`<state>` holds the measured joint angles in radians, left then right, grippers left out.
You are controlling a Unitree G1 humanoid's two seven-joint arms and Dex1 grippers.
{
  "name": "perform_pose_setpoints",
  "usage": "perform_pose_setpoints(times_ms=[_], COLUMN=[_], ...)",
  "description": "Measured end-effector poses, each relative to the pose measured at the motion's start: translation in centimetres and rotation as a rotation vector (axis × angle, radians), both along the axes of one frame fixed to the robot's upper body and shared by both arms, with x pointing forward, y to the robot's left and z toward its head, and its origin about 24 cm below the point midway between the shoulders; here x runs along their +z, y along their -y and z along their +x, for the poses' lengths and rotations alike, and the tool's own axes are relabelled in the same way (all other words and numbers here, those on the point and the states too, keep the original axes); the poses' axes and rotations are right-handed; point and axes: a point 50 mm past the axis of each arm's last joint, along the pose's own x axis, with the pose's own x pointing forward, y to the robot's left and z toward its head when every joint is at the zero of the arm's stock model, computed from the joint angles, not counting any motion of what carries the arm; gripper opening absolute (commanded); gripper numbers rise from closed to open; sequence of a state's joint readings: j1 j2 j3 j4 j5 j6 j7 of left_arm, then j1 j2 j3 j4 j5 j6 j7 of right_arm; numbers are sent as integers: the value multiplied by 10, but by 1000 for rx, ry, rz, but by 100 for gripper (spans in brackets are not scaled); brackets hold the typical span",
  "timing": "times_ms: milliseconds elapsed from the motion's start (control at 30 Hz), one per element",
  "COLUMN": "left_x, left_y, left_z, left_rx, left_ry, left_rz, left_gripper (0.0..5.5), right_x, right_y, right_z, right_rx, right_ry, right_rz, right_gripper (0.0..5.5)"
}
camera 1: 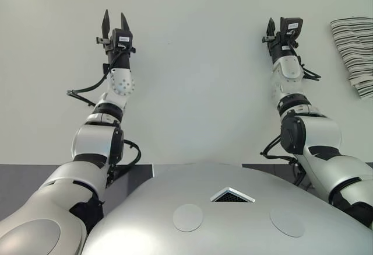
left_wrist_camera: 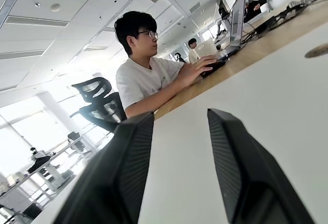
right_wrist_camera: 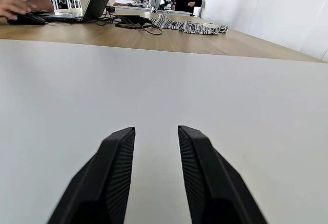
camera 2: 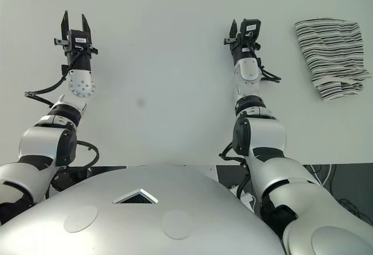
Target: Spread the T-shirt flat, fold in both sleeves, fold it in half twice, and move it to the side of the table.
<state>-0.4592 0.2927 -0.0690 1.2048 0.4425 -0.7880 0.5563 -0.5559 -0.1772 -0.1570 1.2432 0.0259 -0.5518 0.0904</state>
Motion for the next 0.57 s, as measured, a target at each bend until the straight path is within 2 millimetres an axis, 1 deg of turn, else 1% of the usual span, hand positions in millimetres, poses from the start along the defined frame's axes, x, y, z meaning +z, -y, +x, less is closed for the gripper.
perform_pose_setpoints(times_ms=[233,567], left_x=[0,0], left_y=[3,7], left_z=[4,4], left_rx=[-12,-33], left_ry=[-14,-19], left_rz=[18,22], left_gripper=[193,193], right_x=[0,1], right_y=[-3,-9], right_z=[0,3], right_rx=[16,22], right_ry=[-3,-9], right_rz=[-39,-43], right_gripper=[160,160])
